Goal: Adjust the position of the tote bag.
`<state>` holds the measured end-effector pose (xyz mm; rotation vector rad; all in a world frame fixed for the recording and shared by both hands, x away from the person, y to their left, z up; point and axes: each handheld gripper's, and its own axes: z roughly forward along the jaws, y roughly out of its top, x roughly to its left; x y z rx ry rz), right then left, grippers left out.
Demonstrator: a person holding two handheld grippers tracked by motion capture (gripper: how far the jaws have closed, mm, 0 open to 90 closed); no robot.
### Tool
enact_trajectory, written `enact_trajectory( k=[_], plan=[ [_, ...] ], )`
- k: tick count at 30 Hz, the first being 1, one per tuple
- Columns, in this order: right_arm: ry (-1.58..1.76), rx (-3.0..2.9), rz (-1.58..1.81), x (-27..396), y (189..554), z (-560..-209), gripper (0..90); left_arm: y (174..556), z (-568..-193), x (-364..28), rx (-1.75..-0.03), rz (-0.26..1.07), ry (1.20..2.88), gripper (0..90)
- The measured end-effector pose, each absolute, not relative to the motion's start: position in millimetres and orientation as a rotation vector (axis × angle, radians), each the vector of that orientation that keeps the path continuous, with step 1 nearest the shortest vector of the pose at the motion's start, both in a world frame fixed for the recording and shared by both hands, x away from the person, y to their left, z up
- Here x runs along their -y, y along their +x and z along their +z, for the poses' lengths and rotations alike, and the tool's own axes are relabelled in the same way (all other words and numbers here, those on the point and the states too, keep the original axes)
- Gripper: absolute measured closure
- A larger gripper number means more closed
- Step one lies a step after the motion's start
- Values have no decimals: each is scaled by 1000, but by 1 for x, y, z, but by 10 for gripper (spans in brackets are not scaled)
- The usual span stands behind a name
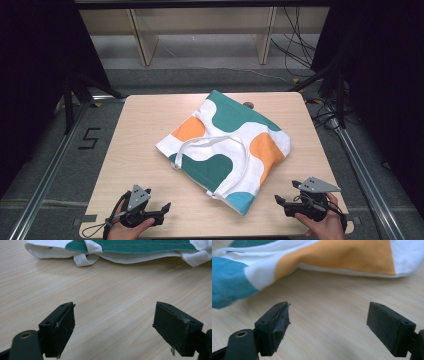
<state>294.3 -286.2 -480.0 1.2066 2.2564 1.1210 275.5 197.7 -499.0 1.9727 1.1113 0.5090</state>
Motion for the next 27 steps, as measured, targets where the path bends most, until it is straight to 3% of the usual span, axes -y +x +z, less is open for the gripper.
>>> enact_trajectory(
  k=[16, 27],
  plan=[
    [939, -2284, 1172, 244, 297, -461, 231, 277, -499, -199, -1112, 521, 1980, 166],
    [756, -2419, 1190, 183, 297, -454, 210, 278, -499, -199, -1101, 524, 1991, 164]
  ],
)
